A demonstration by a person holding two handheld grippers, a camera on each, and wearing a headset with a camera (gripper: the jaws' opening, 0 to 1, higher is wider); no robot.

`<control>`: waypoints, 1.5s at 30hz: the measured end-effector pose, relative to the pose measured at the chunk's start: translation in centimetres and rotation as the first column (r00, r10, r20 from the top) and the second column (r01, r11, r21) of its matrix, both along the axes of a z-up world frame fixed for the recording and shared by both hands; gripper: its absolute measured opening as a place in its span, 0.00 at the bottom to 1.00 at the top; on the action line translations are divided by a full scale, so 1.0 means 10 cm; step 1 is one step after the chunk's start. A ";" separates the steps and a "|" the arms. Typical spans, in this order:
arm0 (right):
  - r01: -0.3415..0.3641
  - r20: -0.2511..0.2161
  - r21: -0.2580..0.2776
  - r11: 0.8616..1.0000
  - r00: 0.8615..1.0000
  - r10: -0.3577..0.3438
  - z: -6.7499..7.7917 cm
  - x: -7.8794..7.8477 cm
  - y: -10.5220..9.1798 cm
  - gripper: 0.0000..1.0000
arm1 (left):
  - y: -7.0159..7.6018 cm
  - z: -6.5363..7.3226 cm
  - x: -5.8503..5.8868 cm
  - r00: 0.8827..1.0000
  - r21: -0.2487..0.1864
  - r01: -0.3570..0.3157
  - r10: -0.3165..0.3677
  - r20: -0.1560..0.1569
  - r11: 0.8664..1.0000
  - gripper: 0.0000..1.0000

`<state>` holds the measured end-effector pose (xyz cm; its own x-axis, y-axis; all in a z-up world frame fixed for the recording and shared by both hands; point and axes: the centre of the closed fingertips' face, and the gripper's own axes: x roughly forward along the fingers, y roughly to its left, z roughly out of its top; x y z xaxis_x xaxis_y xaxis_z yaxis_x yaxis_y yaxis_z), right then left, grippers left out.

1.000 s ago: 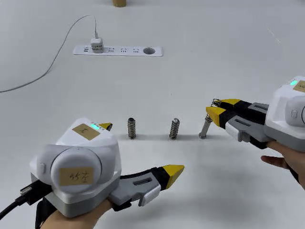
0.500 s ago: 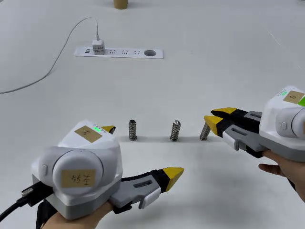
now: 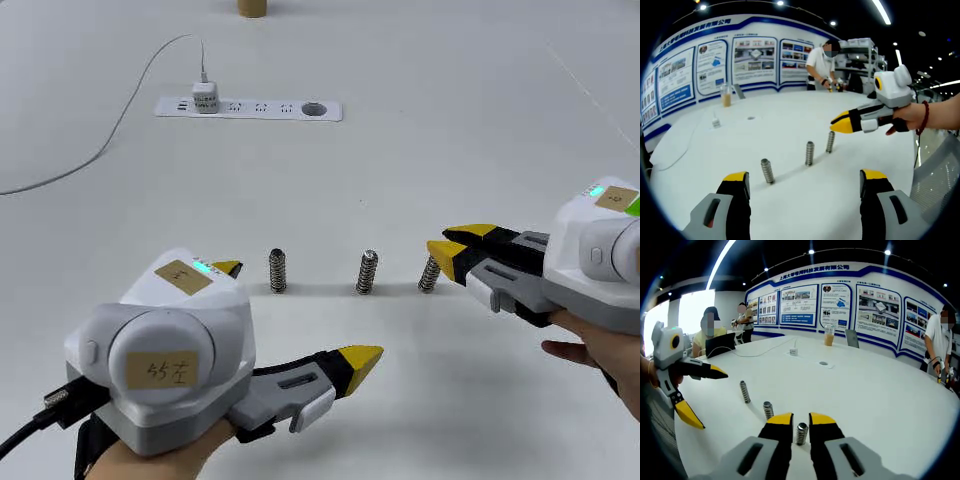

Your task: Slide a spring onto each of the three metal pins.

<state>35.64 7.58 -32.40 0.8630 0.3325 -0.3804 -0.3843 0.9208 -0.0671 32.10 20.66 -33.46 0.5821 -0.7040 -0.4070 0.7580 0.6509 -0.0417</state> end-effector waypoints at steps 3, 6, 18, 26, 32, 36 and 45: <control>0.001 -0.001 0.006 1.000 1.000 -0.001 0.00 -0.01 0.01 0.15 | 0.00 0.01 0.00 1.000 0.000 -0.001 0.001 0.003 1.000 0.93; 0.003 -0.004 0.007 1.000 1.000 -0.003 0.00 -0.01 0.01 0.16 | 0.01 0.01 0.01 1.000 0.001 -0.003 0.003 0.003 1.000 0.92; 0.031 -0.089 0.070 0.997 0.996 -0.025 -0.02 -0.21 0.00 0.31 | 0.09 -0.01 0.05 1.000 0.042 -0.014 0.014 -0.012 0.999 0.90; 0.043 -0.150 0.084 0.996 0.988 -0.030 -0.04 -0.55 -0.06 0.50 | 0.24 0.07 0.04 1.000 0.085 -0.009 0.010 -0.008 0.996 0.90; 0.047 -0.189 0.069 0.996 0.981 -0.033 -0.02 -0.77 -0.05 0.61 | 0.35 0.11 -0.02 1.000 0.081 -0.027 0.028 -0.015 0.996 0.89; 0.048 -0.198 0.058 0.997 0.980 -0.036 -0.02 -0.87 -0.05 0.64 | 0.43 0.13 -0.05 0.999 0.076 -0.040 0.043 -0.029 0.996 0.89; 0.052 -0.200 0.066 0.996 0.979 -0.038 0.00 -1.01 -0.01 0.73 | 0.59 0.17 -0.10 0.997 0.089 -0.065 0.069 -0.038 0.994 0.90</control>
<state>25.58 7.48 -32.39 0.7877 0.3266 -0.5224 -0.3411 0.9373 0.0715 31.06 26.60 -31.76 0.6082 -0.6244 -0.4901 0.7112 0.7029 -0.0128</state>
